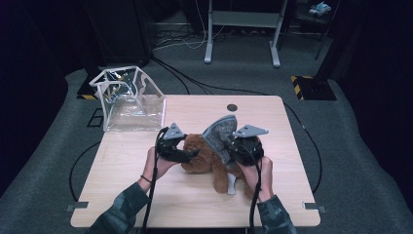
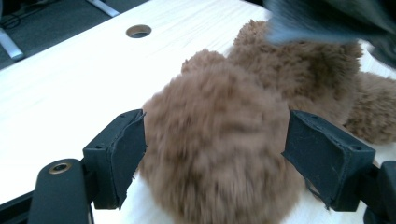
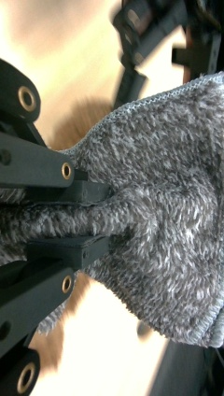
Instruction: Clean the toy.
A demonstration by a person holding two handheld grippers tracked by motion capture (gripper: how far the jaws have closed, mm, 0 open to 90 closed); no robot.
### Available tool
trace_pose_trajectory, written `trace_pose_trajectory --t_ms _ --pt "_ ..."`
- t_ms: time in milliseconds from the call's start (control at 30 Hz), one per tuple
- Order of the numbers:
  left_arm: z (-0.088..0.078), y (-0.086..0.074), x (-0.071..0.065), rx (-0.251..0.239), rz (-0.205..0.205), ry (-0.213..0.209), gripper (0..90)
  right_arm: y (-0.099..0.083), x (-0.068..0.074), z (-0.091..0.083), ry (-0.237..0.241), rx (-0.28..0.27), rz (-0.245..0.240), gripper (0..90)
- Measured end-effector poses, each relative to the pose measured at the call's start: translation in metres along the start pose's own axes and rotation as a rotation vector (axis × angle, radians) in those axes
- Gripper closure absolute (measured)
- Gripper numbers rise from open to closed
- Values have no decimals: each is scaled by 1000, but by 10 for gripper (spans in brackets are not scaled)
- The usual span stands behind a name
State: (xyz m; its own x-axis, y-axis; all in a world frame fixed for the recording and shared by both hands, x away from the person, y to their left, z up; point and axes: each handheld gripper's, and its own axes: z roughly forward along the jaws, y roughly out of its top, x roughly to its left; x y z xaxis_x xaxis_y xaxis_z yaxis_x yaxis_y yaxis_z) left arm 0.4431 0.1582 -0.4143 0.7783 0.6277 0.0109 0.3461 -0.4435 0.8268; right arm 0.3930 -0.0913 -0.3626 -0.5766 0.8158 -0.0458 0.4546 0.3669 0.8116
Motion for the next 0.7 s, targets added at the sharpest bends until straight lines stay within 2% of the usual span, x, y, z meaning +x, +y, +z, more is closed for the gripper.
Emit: trace_pose_trajectory --t_ms 67,100,133,167,200,233,267,300,367,433,500,600,700 --pt "13 11 1 41 23 -26 182 9 -7 8 -32 28 -7 768" --pt "13 11 1 41 23 -26 180 9 -7 8 -32 28 -7 768" --pt "27 16 -1 70 41 -28 183 16 -10 23 -43 68 8 767" --pt "27 16 -1 70 41 -28 186 16 -10 23 -43 68 8 767" --pt "40 16 -4 109 45 -51 196 20 -11 41 -49 118 4 766" --pt "40 16 -4 109 45 -51 194 20 -12 52 -54 146 -6 766" --pt "51 9 -9 136 41 -32 184 18 -12 62 -55 173 -2 765" --pt "54 4 -11 127 37 -18 175 16 -13 72 -58 202 12 764" --pt "59 -8 -14 109 31 5 175 9 -17 86 -47 216 31 765" --pt "61 -17 -16 75 -5 7 175 4 -19 93 -26 219 60 766" --pt "61 -20 -17 55 0 9 179 1 -19 96 -36 231 44 768" --pt "61 -22 -17 62 -2 4 194 -1 -23 98 -45 248 36 772" --pt "63 -23 -16 55 -9 4 199 -3 -29 95 -88 272 33 775"
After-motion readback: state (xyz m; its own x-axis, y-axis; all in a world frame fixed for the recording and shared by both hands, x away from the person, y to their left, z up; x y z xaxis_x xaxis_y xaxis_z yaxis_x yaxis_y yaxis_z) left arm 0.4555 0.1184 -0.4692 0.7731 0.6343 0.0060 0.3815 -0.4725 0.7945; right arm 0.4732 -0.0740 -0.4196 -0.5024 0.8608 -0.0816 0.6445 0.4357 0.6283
